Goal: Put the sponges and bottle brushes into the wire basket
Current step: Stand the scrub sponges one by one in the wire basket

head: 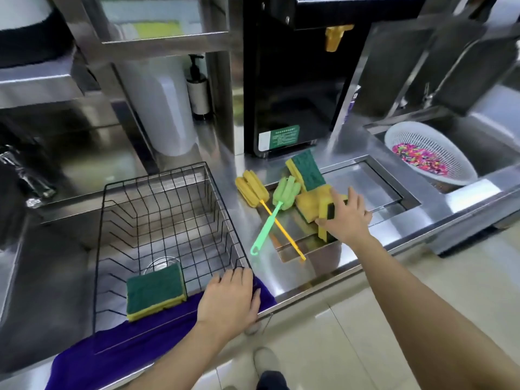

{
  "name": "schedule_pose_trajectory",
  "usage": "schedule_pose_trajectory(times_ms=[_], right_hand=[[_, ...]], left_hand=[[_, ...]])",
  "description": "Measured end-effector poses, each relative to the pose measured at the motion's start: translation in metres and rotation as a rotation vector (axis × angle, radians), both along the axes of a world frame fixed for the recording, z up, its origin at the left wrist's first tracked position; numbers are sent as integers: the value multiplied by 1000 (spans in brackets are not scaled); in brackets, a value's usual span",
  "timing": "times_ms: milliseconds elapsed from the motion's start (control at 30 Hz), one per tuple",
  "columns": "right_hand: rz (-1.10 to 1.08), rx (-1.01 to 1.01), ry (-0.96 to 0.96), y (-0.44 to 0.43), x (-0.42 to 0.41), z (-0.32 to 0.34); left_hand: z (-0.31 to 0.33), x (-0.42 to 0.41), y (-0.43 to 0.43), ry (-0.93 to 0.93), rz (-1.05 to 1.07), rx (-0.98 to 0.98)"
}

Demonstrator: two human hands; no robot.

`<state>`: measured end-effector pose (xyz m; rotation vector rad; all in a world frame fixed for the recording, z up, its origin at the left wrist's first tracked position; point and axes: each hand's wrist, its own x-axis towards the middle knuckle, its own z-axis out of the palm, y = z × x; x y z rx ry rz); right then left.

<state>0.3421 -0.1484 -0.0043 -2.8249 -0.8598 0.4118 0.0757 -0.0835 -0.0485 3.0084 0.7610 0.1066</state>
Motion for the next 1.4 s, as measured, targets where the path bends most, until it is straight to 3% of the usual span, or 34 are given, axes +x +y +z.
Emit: schedule_pose_trajectory(times_ms=[100,400,500,600,700,833,1167,1400], right_hand=[[3,1,49,-2,1,-3],[202,-83,-145,13,-4,31],[184,63,-83,29,-10,66],[137,360,-48,49,-25,104],[153,547,52,75,-47,128],[205,626,334,116,-83,116],[161,439,884,184,-186,20],[126,330,949,193,-214,-24]], left_hand=[[-1,0,0,-33,10,30],[0,-4,2,-39,0,50],[-2,-13,7,-43,8,49],[-2,-28,14,-48,24,67],[0,-47,22,-60,52,89],[0,-75,32,-40,128,134],[-3,-129,43,-127,250,198],[-14,-130,42,-160,264,285]])
